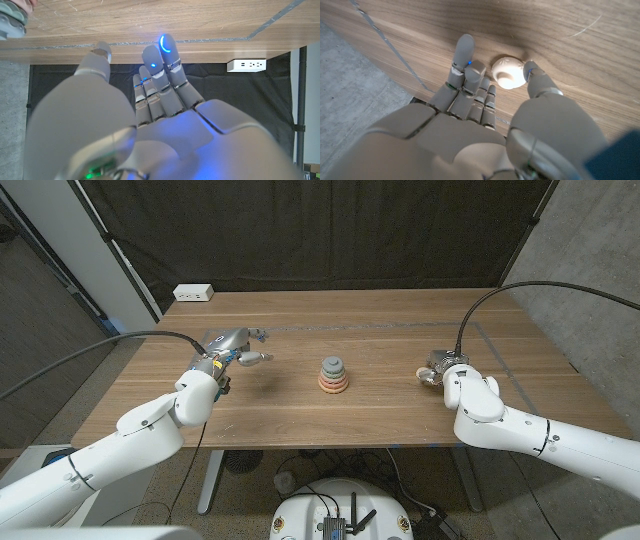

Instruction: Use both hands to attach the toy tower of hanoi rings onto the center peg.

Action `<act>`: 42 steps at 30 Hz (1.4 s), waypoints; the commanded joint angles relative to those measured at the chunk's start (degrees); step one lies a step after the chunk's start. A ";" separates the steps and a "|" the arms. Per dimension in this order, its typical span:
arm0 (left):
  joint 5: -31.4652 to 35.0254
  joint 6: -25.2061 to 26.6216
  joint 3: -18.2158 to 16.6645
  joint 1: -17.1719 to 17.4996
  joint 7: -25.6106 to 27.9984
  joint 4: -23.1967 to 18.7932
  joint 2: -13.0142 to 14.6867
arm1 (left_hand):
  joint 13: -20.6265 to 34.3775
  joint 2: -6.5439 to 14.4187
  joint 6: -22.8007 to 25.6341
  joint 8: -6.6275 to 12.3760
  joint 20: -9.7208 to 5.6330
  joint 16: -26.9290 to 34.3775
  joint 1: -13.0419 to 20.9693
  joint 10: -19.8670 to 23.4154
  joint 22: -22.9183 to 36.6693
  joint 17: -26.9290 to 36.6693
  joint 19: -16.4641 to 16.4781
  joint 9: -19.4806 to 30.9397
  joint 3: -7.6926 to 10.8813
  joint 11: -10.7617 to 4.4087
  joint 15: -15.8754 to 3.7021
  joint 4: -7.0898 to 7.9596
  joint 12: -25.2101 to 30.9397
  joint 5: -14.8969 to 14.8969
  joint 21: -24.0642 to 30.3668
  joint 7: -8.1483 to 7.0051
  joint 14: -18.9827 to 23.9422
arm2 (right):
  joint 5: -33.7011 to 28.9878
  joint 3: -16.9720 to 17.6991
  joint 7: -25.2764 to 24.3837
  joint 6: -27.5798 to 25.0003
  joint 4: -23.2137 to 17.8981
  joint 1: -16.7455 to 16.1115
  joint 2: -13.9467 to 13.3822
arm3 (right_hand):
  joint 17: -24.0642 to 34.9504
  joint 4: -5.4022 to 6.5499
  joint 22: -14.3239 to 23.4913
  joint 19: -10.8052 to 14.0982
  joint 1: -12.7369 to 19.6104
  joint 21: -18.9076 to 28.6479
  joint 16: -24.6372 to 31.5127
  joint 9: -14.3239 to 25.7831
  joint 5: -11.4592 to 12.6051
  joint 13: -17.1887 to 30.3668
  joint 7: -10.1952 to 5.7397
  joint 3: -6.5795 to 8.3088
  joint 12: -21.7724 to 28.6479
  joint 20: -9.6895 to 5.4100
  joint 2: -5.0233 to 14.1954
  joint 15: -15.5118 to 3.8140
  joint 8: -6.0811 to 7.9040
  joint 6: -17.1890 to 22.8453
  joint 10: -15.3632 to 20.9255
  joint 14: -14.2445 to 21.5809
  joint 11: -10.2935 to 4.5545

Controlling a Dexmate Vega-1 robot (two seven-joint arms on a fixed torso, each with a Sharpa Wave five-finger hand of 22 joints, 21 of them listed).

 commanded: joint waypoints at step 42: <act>-1.80 0.26 -0.82 1.33 0.66 -0.83 -0.03 | 0.46 0.95 1.81 0.20 -7.35 0.15 -1.64 1.60 0.05 0.41 0.84 -0.12 1.04 0.08 -3.99 -0.02 0.64 0.32 -0.53 0.10 0.48 | 0.47 -7.01 -4.34 -4.47 1.43 3.22 1.30 | 2.20 -0.29 -0.62 4.46 3.60 -0.09 4.51 -0.08 -0.82 1.91 -3.29 -0.32 3.41 -6.09 2.01 -4.68 2.97 6.33 9.19 6.80 -3.49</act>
